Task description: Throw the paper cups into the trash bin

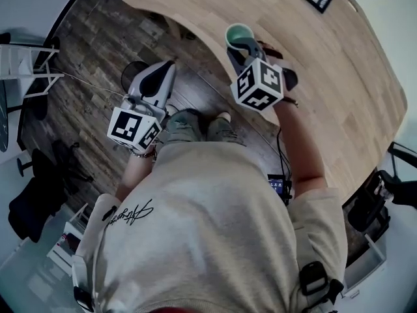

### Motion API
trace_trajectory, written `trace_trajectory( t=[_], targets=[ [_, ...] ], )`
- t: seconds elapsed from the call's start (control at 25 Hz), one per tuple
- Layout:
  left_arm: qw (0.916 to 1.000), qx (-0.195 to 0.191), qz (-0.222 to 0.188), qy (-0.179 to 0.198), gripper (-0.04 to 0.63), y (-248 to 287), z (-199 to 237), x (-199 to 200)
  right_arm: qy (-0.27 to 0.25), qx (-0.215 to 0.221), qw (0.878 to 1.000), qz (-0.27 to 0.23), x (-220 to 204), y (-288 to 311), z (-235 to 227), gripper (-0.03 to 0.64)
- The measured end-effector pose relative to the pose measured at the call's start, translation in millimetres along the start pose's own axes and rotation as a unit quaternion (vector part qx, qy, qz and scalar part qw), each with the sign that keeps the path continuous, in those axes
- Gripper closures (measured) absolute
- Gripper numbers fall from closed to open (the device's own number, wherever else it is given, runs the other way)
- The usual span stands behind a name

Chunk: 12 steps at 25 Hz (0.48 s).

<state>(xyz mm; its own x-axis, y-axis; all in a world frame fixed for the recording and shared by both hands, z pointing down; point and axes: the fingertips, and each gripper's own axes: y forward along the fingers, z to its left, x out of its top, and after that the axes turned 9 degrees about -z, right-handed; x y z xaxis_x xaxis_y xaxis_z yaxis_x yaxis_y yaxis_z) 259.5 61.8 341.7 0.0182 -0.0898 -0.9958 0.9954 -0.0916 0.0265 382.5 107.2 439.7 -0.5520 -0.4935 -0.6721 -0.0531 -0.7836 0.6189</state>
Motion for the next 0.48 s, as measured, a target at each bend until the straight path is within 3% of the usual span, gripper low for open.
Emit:
trace_trajectory(
  t=[0.48],
  targets=[
    [0.9976, 0.067, -0.018, -0.004, 0.592, -59.0, 64.4, 3.2, -0.042, 0.039, 0.998, -0.018, 68.1, 50.4, 24.9, 0.571]
  ],
)
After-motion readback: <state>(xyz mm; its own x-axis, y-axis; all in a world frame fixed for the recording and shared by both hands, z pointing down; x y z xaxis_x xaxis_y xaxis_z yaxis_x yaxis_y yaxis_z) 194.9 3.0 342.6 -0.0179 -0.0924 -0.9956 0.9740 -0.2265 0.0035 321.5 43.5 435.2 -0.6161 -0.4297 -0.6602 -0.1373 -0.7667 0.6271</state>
